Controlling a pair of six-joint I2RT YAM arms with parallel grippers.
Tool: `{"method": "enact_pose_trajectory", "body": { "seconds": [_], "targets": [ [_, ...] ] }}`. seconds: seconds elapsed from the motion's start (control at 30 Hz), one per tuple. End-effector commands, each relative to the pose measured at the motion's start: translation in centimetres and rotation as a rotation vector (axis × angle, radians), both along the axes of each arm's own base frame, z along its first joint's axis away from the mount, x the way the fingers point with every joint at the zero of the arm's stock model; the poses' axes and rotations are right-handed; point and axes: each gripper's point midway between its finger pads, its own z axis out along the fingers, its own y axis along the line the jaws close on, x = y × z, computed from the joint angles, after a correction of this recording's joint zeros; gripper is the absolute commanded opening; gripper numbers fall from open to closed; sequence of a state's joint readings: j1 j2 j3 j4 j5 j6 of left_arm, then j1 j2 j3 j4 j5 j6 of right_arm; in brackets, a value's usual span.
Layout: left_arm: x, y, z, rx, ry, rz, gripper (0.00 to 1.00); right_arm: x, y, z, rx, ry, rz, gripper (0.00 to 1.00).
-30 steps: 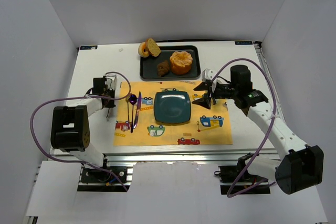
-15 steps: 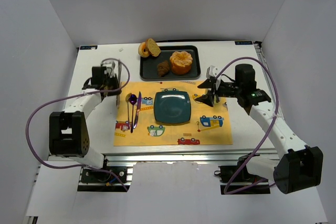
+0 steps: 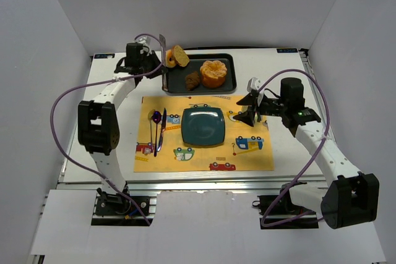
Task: Place the bread
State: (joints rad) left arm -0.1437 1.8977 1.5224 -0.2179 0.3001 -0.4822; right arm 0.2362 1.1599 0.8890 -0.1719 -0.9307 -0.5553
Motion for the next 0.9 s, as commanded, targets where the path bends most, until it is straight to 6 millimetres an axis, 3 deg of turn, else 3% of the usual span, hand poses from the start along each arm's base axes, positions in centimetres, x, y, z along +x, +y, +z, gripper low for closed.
{"method": "enact_pose_trajectory", "body": {
  "seconds": [0.0,0.3,0.87],
  "targets": [
    [0.6,-1.4,2.3,0.043,-0.018,-0.020,0.30,-0.2,-0.1,1.4,0.032,-0.044,0.011,0.64],
    [0.8,-1.4,1.1,0.203,0.005,-0.041,0.39,-0.1,-0.5,1.0,0.039,-0.027,0.007,0.64],
    [1.0,-1.2,2.4,0.306,-0.046,-0.057,0.43,-0.1,-0.5,0.9,0.044,-0.014,0.010,0.64]
  ]
}}
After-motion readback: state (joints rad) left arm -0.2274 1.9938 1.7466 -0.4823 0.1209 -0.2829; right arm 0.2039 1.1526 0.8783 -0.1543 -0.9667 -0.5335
